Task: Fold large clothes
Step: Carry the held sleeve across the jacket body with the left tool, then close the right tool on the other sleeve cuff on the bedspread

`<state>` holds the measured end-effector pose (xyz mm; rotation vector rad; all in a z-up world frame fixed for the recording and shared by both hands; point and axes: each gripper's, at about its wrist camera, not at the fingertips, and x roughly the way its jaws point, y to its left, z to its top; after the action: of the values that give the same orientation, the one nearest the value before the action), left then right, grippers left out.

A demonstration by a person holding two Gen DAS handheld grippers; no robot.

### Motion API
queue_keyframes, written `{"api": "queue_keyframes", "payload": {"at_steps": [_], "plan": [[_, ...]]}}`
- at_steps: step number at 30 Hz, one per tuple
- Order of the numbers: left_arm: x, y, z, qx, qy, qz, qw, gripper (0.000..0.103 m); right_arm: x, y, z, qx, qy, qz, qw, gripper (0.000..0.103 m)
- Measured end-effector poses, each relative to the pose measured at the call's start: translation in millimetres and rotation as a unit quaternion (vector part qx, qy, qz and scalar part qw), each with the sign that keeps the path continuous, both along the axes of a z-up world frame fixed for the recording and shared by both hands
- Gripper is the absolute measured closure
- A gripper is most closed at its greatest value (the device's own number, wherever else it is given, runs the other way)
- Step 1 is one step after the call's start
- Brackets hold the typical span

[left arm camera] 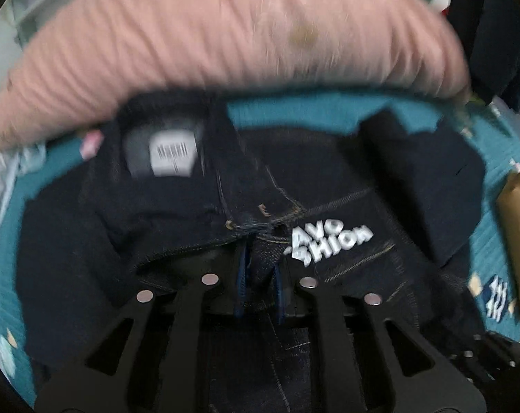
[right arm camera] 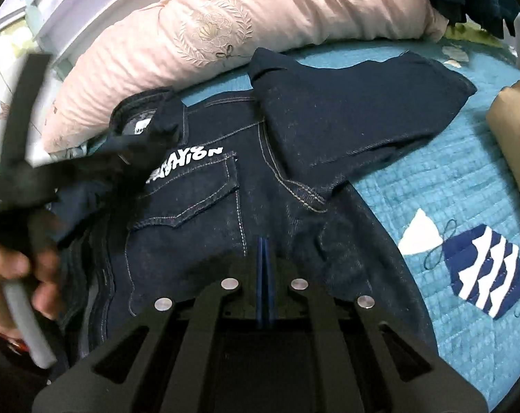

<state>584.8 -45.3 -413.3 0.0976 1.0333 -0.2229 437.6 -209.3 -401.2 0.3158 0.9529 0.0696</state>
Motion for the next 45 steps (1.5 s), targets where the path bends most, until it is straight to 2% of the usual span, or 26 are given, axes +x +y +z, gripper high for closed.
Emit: {"api": "queue_keyframes", "payload": {"at_steps": [1,2,3,5,8,12,14,15,17,19,20,21,22,23,24,25,26,29,31,33,37,45], "plan": [[1,0,-4,-0.006,0.016,-0.002,0.9999,0.061,1,-2,-1,0.010,0.003,-0.001,1.000,0.101],[0,1,-6,-0.028,0.026,-0.008,0.9992,0.032,2,-5,-1,0.023,0.002,-0.004,1.000,0.101],[-2,2,-4,-0.054,0.027,-0.014,0.9981,0.016,4,-6,-2,0.032,0.003,-0.006,0.999,0.101],[-6,3,4,-0.090,0.007,-0.019,0.9957,0.014,4,-13,0,0.050,-0.001,-0.013,0.999,0.101],[-3,1,4,-0.132,0.030,-0.030,0.9904,0.013,3,-18,7,0.056,-0.011,-0.022,0.998,0.101],[-5,-9,3,-0.136,0.023,-0.032,0.9900,0.014,2,-26,17,0.064,-0.025,-0.031,0.997,0.101],[-9,-16,5,-0.110,0.000,-0.019,0.9938,0.016,2,-35,27,0.065,-0.041,-0.047,0.996,0.098],[-11,-19,8,-0.094,-0.009,-0.016,0.9954,0.028,2,-40,31,0.062,-0.047,-0.055,0.995,0.098],[-13,-31,6,-0.075,-0.002,-0.019,0.9970,0.043,5,-57,40,0.070,-0.060,-0.074,0.993,0.098],[-10,-37,-1,-0.059,0.009,-0.008,0.9982,0.050,11,-72,44,0.057,-0.066,-0.090,0.992,0.098],[-9,-38,-5,-0.072,0.019,-0.007,0.9972,0.059,15,-78,45,0.053,-0.068,-0.096,0.992,0.097],[-9,-39,-8,-0.078,0.026,-0.005,0.9966,0.059,23,-90,46,0.051,-0.069,-0.109,0.990,0.097],[-8,-45,-13,-0.061,0.027,-0.003,0.9978,0.060,30,-99,45,0.048,-0.068,-0.117,0.990,0.096],[-9,-48,-15,-0.058,0.026,-0.008,0.9980,0.066,39,-109,45,0.036,-0.066,-0.131,0.989,0.089],[-8,-51,-19,-0.054,0.025,-0.010,0.9982,0.069,47,-120,45,0.025,-0.063,-0.143,0.987,0.076],[-8,-53,-24,-0.045,0.028,-0.010,0.9985,0.069,55,-130,43,0.018,-0.058,-0.154,0.986,0.067],[-6,-55,-30,-0.037,0.033,-0.012,0.9987,0.069,65,-142,43,0.006,-0.054,-0.171,0.984,0.054],[-10,-58,-32,-0.023,0.015,-0.020,0.9994,0.069,86,-165,38,-0.018,-0.038,-0.191,0.981,0.054],[-12,-60,-34,-0.016,0.007,-0.024,0.9996,0.069,104,-182,26,-0.024,0.003,-0.209,0.978,0.053],[-11,-57,-34,-0.027,0.008,-0.022,0.9994,0.069,113,-192,17,-0.023,0.018,-0.221,0.975,0.054],[-9,-54,-33,-0.035,0.007,-0.019,0.9992,0.069,126,-190,7,-0.052,0.036,-0.219,0.974,0.054],[-16,-49,-33,-0.039,0.001,-0.020,0.9991,0.069,138,-208,-9,-0.002,0.057,-0.231,0.971,0.053]]}}
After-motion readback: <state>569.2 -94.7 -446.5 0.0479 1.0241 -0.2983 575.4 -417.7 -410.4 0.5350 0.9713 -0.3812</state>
